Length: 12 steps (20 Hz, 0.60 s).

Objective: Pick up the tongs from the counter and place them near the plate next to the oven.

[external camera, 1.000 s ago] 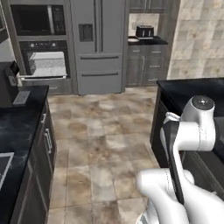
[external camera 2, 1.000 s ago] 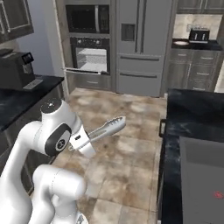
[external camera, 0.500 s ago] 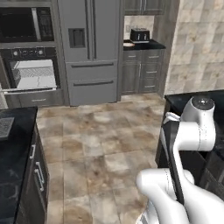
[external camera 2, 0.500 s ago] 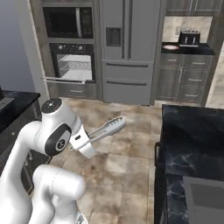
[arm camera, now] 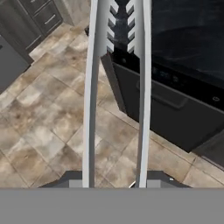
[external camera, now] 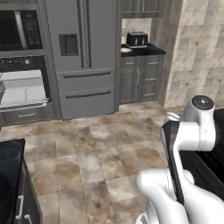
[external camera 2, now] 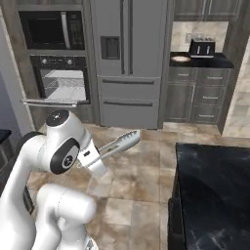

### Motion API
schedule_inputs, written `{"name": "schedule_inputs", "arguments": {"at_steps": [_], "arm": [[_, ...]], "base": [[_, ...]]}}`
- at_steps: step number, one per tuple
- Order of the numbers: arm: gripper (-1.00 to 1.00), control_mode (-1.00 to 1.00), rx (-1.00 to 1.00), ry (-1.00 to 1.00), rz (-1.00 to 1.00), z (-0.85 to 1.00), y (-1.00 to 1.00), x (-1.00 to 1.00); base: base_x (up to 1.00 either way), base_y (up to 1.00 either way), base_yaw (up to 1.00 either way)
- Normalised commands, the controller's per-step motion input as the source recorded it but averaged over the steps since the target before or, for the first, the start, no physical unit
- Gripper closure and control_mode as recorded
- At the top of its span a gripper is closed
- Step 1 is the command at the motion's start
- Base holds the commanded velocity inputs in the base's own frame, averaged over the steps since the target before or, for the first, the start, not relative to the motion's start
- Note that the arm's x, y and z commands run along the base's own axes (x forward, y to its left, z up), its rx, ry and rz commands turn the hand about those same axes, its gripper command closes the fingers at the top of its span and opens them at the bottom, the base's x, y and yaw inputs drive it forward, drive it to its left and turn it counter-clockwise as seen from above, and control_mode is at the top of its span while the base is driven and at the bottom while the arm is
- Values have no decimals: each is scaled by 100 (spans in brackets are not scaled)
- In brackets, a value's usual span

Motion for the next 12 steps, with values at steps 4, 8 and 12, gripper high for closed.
{"name": "schedule_inputs", "arguments": {"at_steps": [4,8,12], "arm": [[100,100,0,0,0,0,0,0],[100,100,0,0,0,0,0,0],[100,100,0,0,0,0,0,0]], "base": [[100,19,-18],[100,12,-30],[100,15,-34]]}}
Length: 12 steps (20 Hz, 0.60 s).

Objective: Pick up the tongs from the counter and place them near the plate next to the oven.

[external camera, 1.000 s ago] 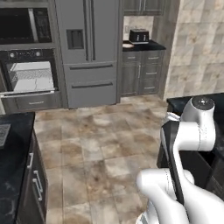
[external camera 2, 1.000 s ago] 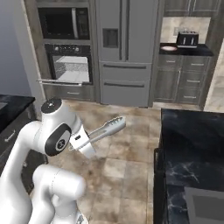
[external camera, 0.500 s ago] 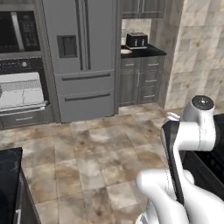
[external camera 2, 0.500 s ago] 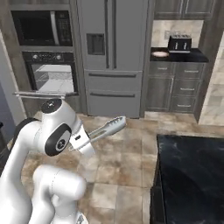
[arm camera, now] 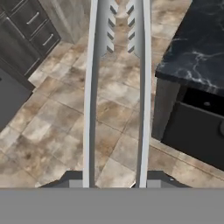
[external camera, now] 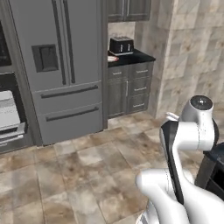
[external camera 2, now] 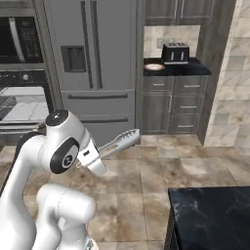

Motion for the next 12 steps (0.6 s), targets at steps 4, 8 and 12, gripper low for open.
{"name": "schedule_inputs", "arguments": {"at_steps": [4,8,12], "arm": [[100,100,0,0,0,0,0,0],[100,100,0,0,0,0,0,0],[100,100,0,0,0,0,0,0]], "base": [[100,18,-30],[100,11,-20],[100,0,-3]]}}
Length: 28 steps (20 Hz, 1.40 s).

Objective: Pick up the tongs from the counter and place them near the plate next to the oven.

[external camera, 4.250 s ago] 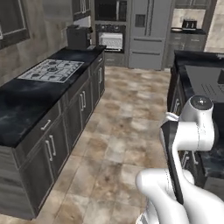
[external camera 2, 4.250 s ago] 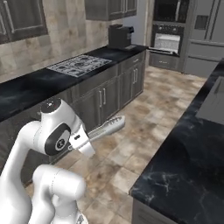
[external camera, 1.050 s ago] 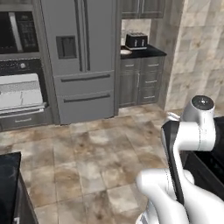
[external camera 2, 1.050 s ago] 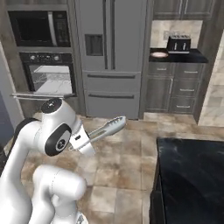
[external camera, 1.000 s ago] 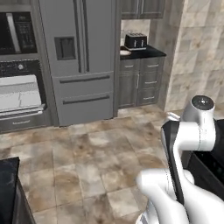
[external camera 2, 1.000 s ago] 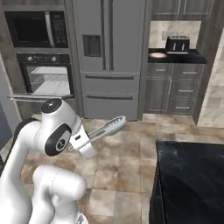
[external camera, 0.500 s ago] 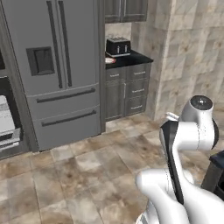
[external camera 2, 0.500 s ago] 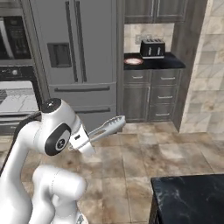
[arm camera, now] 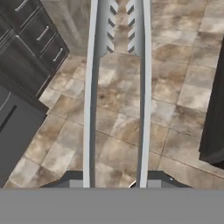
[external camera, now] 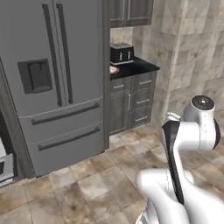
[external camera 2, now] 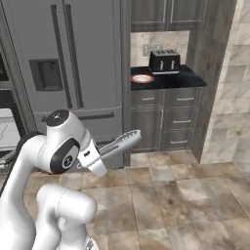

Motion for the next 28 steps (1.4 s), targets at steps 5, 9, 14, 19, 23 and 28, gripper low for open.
{"name": "schedule_inputs", "arguments": {"at_steps": [5,9,14,19,23,28], "arm": [[100,100,0,0,0,0,0,0],[100,100,0,0,0,0,0,0],[100,100,0,0,0,0,0,0],[100,100,0,0,0,0,0,0],[100,100,0,0,0,0,0,0],[100,100,0,0,0,0,0,0]], "base": [[100,-3,0],[100,-25,6],[100,-57,10],[100,-89,1],[100,-72,3],[95,-49,10]]}}
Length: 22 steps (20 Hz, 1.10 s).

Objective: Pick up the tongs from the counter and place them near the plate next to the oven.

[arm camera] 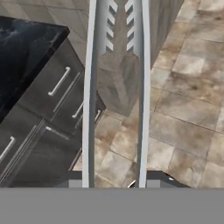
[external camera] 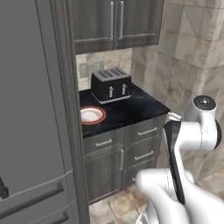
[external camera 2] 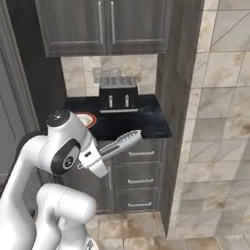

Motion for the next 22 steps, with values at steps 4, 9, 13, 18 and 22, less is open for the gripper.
{"name": "schedule_inputs", "arguments": {"at_steps": [4,9,13,18,22], "arm": [[100,100,0,0,0,0,0,0],[100,100,0,0,0,0,0,0],[100,100,0,0,0,0,0,0],[100,100,0,0,0,0,0,0],[100,100,0,0,0,0,0,0]], "base": [[79,-28,13],[49,-16,19],[47,-3,20],[57,-1,21],[46,-1,24]]}}
